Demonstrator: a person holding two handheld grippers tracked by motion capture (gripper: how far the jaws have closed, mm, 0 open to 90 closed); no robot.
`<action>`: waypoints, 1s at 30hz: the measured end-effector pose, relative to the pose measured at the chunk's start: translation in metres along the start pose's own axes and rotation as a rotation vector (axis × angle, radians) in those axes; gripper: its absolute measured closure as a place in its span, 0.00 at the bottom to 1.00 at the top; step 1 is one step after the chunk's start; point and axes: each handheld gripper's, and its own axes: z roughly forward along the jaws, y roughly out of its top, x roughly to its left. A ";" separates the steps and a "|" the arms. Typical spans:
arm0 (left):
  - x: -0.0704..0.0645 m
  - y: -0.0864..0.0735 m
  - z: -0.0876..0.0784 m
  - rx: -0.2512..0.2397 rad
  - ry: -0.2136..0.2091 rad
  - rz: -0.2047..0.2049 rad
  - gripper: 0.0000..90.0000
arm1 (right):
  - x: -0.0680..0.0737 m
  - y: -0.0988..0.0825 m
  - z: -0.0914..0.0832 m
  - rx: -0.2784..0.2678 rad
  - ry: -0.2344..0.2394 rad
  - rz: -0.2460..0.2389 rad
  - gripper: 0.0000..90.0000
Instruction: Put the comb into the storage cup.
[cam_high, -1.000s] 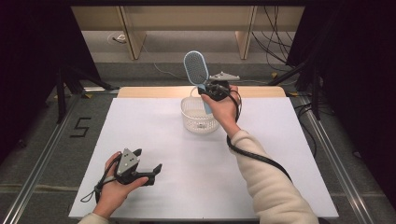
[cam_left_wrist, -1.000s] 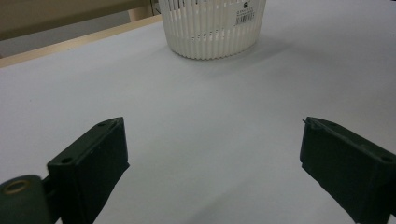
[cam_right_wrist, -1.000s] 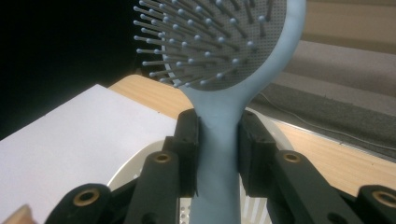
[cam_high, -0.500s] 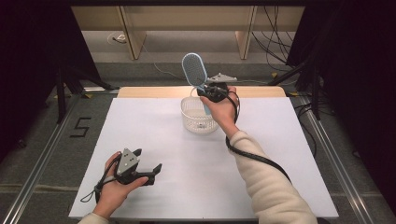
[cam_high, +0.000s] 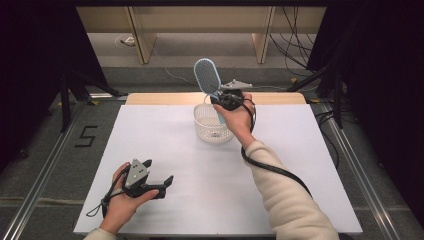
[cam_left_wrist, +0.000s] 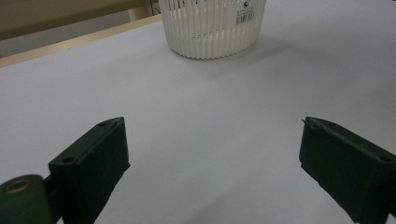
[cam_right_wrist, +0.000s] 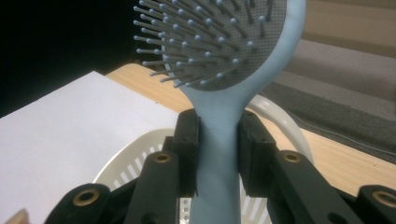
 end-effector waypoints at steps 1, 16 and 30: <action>0.000 0.000 0.000 -0.001 0.000 0.000 0.08 | 0.000 0.000 0.000 0.003 -0.001 -0.002 0.80; 0.000 0.000 0.000 0.000 0.001 0.000 0.08 | 0.001 -0.001 0.002 0.020 0.000 -0.009 0.80; 0.000 0.000 0.000 -0.001 0.002 0.000 0.08 | 0.003 -0.003 0.003 0.033 0.006 -0.019 0.80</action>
